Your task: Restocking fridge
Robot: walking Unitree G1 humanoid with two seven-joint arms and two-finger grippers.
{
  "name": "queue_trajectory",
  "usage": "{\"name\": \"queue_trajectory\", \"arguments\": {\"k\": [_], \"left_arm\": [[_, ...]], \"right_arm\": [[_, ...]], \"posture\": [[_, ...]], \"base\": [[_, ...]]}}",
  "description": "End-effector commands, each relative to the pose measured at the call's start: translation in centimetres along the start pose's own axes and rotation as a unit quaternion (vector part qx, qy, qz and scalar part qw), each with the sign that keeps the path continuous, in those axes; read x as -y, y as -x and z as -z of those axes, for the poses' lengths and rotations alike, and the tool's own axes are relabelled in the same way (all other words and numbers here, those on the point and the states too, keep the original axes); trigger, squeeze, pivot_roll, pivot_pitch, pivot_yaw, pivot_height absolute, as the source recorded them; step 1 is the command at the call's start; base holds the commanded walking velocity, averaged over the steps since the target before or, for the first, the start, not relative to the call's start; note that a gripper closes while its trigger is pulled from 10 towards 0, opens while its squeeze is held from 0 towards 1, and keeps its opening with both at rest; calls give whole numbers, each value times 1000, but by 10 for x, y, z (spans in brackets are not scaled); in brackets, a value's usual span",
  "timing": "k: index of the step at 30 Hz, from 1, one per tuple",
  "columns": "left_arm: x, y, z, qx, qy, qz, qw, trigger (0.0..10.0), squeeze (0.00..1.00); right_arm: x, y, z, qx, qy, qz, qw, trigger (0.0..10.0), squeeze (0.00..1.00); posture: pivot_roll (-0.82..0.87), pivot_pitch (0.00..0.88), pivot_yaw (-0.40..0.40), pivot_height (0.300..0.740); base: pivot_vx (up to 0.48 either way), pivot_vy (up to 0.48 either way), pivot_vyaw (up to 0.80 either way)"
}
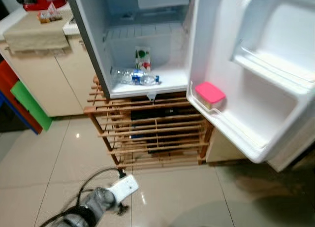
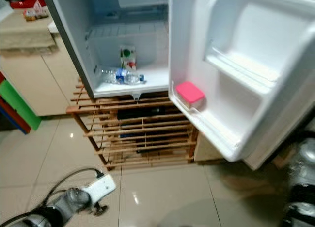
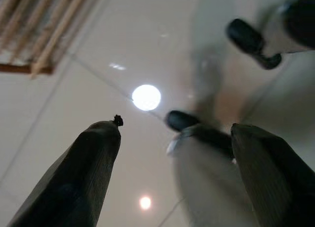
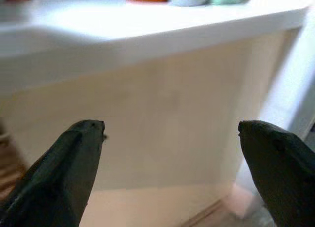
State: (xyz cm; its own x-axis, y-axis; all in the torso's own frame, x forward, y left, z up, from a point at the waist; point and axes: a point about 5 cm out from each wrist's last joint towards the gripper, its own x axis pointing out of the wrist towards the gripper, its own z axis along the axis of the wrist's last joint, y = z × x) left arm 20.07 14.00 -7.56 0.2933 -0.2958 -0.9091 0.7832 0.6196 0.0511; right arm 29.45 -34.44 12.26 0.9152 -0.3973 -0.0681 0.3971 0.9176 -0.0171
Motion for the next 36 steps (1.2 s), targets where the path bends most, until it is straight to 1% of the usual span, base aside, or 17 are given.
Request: {"name": "queue_trajectory", "arguments": {"k": [1,4,11,13,14,16,17,18,19,22,25,29,30,32,33,35,36], "left_arm": [[-7,3,13,-21,2,-24,1000,10000,0],[-4,2,17,-32,2,-25,999,10000,0],[6,2,38,-86,-51,-22,995,10000,0],[7,2,39,-89,-55,-23,994,10000,0],[6,2,40,-90,-56,-26,994,10000,0],[2,4,42,-89,-54,-31,994,10000,0],[2,4,42,-89,-54,-31,994,10000,0],[-2,5,41,-83,-52,-40,994,10000,0],[-3,5,39,-78,-47,-46,995,10000,0],[-5,5,34,-69,-45,-56,995,10000,0],[-13,3,7,-1,-30,-100,995,10000,0],[-21,5,-27,88,2,-123,988,10000,0],[-25,8,-49,151,23,-131,980,10000,0],[-26,10,-57,178,38,-132,974,10000,0],[-45,22,-70,245,93,-149,953,10000,0],[-59,31,-74,281,124,-165,937,10000,0],[-73,41,-77,316,155,-195,916,10000,0]], "right_arm": [[-19,-3,-13,22,-6,-38,999,10000,0],[-34,1,-10,18,-16,-65,998,10000,0],[-106,31,-7,10,-46,-216,975,10000,0],[-111,34,-7,10,-48,-226,973,10000,0],[-131,47,-10,13,-64,-278,958,10000,0],[-145,59,-14,16,-83,-321,943,10000,0],[-145,59,-14,16,-83,-321,943,10000,0],[-154,70,-15,11,-101,-365,926,10000,0],[-155,73,-13,6,-94,-376,922,10000,0],[-154,74,-8,-5,-81,-374,924,10000,0],[-145,69,-5,-15,-76,-348,934,10000,0],[-145,71,-7,-18,-80,-356,931,10000,0],[-146,73,-6,-21,-80,-363,928,10000,0],[-147,73,-6,-22,-81,-366,927,10000,0],[-149,74,-6,-23,-85,-373,923,10000,0],[-150,75,-6,-22,-90,-379,921,10000,0],[-152,76,-6,-24,-97,-386,917,10000,0]], "posture": [[-135,0,65,740],[-135,0,65,740],[-126,0,63,740],[-126,0,63,740],[-122,0,66,740],[-121,0,65,740],[-121,0,65,740],[-120,0,64,740],[-120,0,65,740],[-118,0,63,740],[-117,0,62,740],[-113,0,61,740],[-112,0,61,740],[-107,0,61,740],[-102,0,61,740],[-102,0,61,740],[-99,0,63,740]], "base": [[0,0,0],[0,0,0],[0,0,0],[0,0,0],[0,0,0],[0,0,0],[0,0,0],[0,0,0],[0,0,0],[0,0,0],[0,0,0],[0,0,0],[0,0,0],[0,0,0],[0,0,0],[0,0,0],[0,0,0]]}}
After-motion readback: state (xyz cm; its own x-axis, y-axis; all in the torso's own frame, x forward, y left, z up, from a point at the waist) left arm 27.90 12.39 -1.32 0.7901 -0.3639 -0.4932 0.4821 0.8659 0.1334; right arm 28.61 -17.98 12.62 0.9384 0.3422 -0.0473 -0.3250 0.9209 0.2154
